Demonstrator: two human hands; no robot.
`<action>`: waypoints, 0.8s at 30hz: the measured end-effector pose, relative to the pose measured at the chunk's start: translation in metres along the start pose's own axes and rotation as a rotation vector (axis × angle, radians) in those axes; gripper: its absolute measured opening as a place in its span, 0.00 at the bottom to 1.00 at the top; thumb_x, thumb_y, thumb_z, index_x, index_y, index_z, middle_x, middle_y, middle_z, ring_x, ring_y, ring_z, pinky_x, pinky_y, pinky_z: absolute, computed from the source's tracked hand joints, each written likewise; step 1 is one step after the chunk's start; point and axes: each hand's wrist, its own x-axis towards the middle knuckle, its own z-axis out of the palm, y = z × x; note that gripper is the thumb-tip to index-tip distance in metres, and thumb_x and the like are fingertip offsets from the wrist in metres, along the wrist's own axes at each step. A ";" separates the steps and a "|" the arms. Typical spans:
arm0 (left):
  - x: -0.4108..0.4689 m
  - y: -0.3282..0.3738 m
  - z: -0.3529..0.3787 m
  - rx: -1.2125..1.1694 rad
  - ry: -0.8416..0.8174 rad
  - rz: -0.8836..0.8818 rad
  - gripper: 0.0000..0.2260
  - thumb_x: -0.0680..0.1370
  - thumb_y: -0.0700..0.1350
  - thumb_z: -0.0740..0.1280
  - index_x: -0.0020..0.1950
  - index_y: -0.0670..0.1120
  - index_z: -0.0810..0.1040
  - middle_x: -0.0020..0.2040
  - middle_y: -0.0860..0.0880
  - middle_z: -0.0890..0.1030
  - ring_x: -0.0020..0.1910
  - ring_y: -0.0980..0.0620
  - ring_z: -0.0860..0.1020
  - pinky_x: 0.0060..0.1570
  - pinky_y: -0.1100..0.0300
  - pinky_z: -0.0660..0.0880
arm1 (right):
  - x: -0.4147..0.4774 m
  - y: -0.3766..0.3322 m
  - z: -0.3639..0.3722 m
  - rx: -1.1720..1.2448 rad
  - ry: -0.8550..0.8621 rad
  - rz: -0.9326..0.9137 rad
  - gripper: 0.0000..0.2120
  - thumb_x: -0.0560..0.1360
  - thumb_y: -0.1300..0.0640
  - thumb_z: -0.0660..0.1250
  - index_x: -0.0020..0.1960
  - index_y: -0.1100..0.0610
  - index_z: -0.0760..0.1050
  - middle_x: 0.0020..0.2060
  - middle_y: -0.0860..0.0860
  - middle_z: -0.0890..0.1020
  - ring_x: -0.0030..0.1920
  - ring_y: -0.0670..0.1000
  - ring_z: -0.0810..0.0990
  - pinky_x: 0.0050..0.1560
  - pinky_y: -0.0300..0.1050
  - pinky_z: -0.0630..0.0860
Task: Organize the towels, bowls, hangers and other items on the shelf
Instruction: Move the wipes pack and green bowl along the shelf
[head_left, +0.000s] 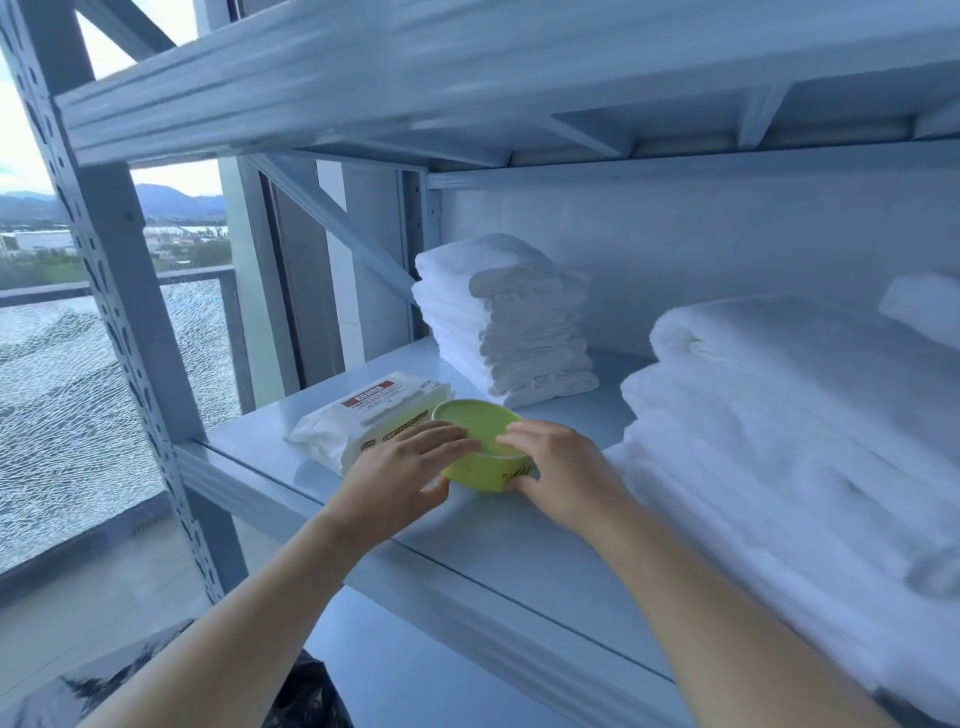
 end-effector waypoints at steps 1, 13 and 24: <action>0.002 0.000 -0.001 -0.014 0.008 -0.019 0.22 0.67 0.38 0.74 0.60 0.52 0.79 0.57 0.55 0.80 0.59 0.56 0.77 0.43 0.62 0.79 | 0.000 0.000 -0.001 0.010 0.018 -0.011 0.23 0.71 0.56 0.71 0.65 0.53 0.73 0.64 0.48 0.75 0.65 0.50 0.71 0.62 0.43 0.68; 0.042 0.009 -0.007 -0.136 0.061 -0.235 0.21 0.73 0.44 0.70 0.65 0.51 0.75 0.62 0.53 0.77 0.61 0.52 0.73 0.55 0.63 0.67 | 0.003 0.002 -0.010 0.020 0.112 0.016 0.28 0.75 0.60 0.65 0.73 0.54 0.61 0.67 0.49 0.70 0.65 0.51 0.70 0.61 0.41 0.66; 0.055 0.010 -0.019 -0.247 0.135 -0.331 0.13 0.75 0.51 0.69 0.59 0.58 0.79 0.59 0.61 0.78 0.54 0.58 0.78 0.49 0.61 0.73 | 0.002 0.001 -0.014 0.075 0.251 0.020 0.23 0.78 0.62 0.59 0.73 0.57 0.62 0.70 0.50 0.69 0.68 0.50 0.68 0.64 0.35 0.61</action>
